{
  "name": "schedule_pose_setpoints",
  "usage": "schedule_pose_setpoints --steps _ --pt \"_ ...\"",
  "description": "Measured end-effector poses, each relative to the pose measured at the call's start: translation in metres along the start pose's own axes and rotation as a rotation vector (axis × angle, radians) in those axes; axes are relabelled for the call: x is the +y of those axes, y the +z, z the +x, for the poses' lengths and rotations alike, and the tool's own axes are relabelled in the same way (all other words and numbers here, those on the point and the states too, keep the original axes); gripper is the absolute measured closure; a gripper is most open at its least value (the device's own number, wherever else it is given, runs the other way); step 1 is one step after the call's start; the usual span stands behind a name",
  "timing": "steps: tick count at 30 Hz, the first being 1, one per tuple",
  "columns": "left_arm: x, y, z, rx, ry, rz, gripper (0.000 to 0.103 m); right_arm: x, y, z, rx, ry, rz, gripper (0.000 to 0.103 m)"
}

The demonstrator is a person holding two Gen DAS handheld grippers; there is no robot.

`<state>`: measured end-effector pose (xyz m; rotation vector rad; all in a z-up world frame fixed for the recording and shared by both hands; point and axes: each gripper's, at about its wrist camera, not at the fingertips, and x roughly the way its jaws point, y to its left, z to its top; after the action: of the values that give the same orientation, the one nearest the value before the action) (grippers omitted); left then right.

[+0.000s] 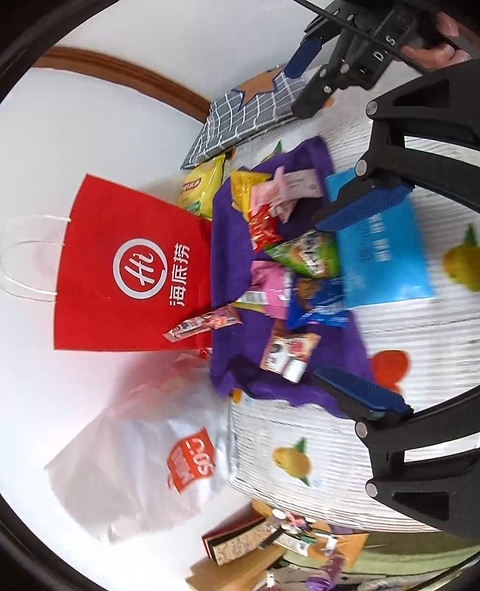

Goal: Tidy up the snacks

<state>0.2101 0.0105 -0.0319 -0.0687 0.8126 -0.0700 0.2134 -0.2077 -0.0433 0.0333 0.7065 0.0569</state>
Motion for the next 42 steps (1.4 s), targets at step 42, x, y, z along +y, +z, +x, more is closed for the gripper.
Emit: schedule_pose_setpoints --steps 42 --pt "-0.027 -0.098 -0.117 -0.155 0.031 0.036 0.01 -0.028 -0.092 -0.143 -0.114 -0.095 0.051 0.0"
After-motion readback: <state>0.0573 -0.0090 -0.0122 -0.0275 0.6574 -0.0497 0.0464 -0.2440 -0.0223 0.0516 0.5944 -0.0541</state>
